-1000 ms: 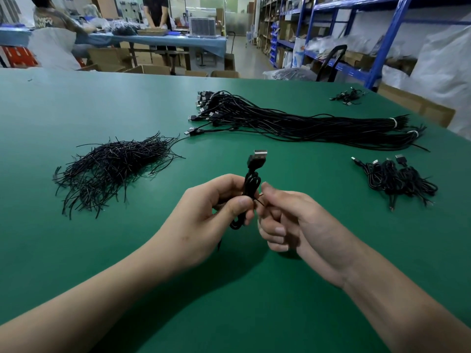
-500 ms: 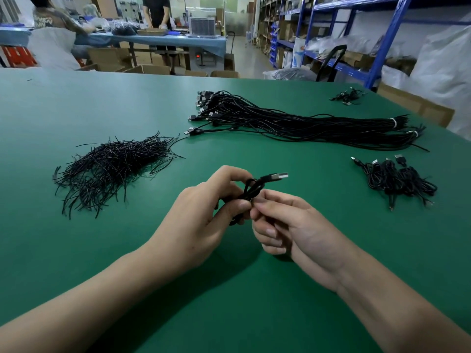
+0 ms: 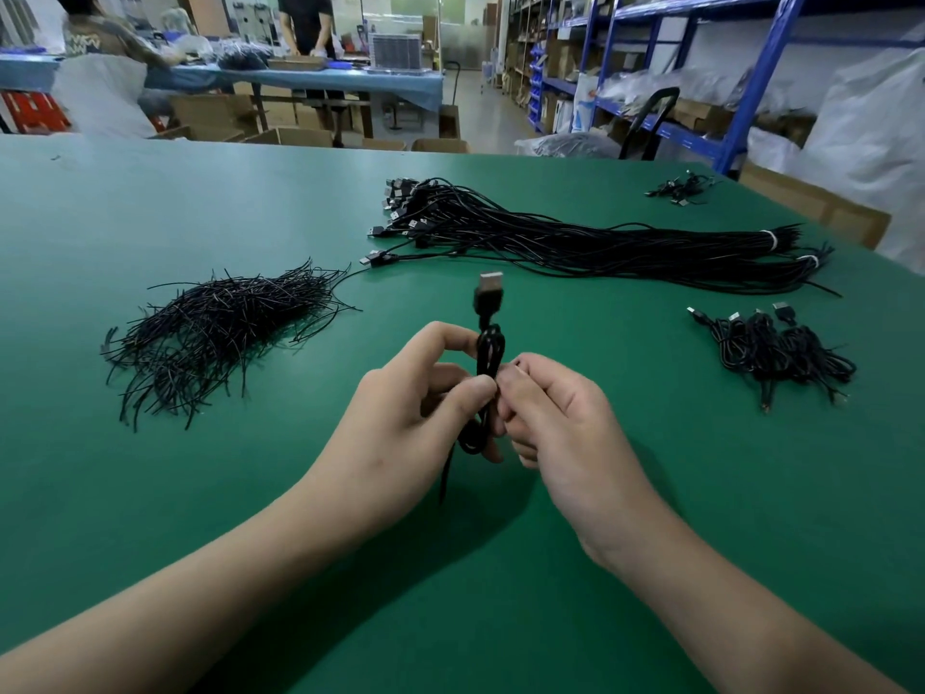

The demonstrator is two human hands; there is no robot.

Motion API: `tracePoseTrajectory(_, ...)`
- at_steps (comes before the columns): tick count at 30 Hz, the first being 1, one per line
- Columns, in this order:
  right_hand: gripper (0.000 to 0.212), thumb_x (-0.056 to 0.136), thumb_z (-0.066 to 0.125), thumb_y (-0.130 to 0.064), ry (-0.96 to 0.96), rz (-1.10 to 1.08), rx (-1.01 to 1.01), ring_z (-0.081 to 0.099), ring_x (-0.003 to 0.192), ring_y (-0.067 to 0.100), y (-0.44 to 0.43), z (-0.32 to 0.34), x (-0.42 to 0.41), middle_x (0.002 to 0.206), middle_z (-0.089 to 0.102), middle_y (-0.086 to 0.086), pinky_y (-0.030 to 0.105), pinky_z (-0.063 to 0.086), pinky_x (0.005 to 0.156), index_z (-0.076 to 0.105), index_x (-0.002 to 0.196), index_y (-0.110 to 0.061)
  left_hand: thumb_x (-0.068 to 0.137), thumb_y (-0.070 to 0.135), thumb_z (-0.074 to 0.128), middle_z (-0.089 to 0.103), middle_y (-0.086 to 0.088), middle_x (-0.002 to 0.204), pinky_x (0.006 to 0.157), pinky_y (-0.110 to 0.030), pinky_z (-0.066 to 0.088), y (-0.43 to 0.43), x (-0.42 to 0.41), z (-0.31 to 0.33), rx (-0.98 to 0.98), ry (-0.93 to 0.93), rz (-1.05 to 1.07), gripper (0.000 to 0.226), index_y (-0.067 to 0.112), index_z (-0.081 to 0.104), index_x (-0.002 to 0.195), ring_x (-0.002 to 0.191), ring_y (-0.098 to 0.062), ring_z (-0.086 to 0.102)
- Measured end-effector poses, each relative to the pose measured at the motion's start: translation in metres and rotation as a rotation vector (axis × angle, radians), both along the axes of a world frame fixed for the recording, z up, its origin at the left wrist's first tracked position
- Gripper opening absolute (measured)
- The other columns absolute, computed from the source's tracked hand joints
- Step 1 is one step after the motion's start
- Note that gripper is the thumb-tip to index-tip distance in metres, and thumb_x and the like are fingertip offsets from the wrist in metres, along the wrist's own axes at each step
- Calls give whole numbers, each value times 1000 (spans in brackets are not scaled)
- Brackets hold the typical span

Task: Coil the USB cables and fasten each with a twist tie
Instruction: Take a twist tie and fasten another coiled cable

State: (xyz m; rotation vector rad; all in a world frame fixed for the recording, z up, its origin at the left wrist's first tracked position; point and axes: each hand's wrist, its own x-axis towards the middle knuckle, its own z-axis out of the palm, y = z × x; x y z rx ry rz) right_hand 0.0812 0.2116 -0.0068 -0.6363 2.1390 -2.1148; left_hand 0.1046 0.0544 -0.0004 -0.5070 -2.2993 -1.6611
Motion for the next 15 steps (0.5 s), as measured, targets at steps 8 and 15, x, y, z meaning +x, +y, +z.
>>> tracePoseTrajectory(8, 31, 105, 50, -23, 543, -139, 359, 55, 51, 14, 13, 8, -1, 60, 61, -9, 24, 40, 51, 51, 74, -16, 99, 27, 59, 73, -12, 80, 75, -32, 54, -2, 2, 6, 338, -326, -194, 30, 8, 55, 122, 68, -29, 71)
tracePoseTrajectory(15, 40, 104, 51, -27, -28, -83, 82, 27, 52, 10, 12, 8, -4, 55, 31, -8, 25, 25, 50, 42, 69, -13, 96, 13, 66, 70, 7, 110, 76, -29, 52, -12, -6, -3, -122, 150, 185, 36, 26, 49, 124, 90, -13, 71)
